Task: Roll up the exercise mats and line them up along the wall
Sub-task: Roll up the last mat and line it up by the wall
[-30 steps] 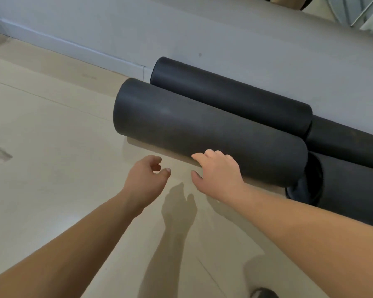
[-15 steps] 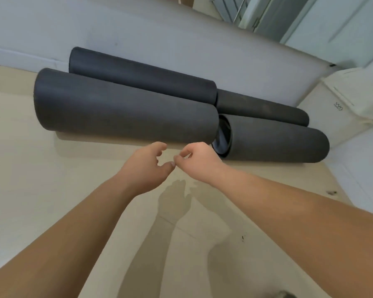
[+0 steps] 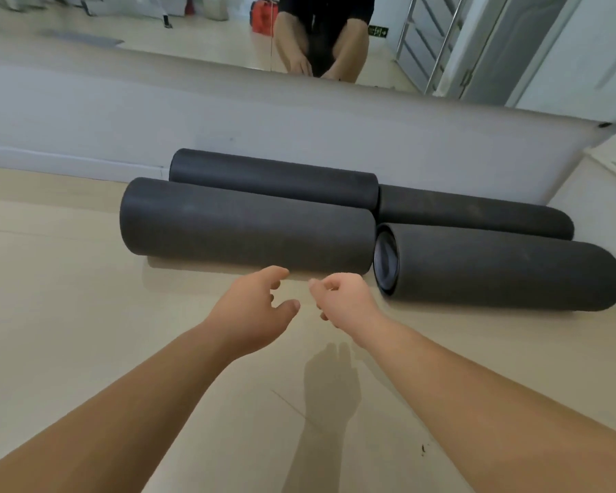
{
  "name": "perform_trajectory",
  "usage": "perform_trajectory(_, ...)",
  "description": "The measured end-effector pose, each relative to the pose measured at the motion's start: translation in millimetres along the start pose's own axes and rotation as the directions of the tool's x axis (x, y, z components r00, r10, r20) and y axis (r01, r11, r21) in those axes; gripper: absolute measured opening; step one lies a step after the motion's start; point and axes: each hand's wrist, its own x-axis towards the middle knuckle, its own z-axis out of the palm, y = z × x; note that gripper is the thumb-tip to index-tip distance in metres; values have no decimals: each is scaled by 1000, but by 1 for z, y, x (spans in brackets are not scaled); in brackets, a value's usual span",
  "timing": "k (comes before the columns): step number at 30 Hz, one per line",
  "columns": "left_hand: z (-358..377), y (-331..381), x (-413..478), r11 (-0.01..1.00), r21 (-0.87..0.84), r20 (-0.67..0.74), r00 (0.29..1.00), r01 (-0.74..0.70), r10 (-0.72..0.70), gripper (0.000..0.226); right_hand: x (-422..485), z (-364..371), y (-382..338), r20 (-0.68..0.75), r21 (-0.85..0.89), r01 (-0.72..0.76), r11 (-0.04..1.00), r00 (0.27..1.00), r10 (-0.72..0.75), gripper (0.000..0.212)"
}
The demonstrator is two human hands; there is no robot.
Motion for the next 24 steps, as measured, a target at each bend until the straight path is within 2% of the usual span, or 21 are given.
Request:
perform_trajectory(3, 23, 18, 0, 999, 36, 36, 999, -11, 10, 65, 10, -25, 17, -19, 66, -30, 997, 999, 31, 39)
perform_trajectory(6, 40, 35, 15, 994, 107, 61, 998, 12, -19, 71, 19, -50, 29, -36, 185, -92, 978, 994, 100, 41)
perform_trajectory(9, 49, 75, 36, 984, 174, 94, 993, 47, -64, 74, 29, -89, 38, -3, 227, -147, 963, 988, 152, 37)
perform_trajectory(12, 57, 133, 61, 977, 213, 158, 986, 11, -46, 74, 41, -138, 41, -1, 268, -177, 947, 983, 184, 30)
perform_trajectory(16, 65, 193, 97, 951, 304, 274, 961, -61, -26, 70, 62, -180, 50, 2, 267, -181, 946, 982, 187, 31)
perform_trajectory(20, 84, 194, 138, 925, 376, 351, 932, -51, -91, 60, 92, -184, 83, -26, 362, -336, 870, 929, 369, 27)
perform_trajectory(24, 114, 169, 182, 934, 357, 378, 917, -16, -129, 55, 116, -169, 118, -73, 481, -374, 793, 884, 462, 45)
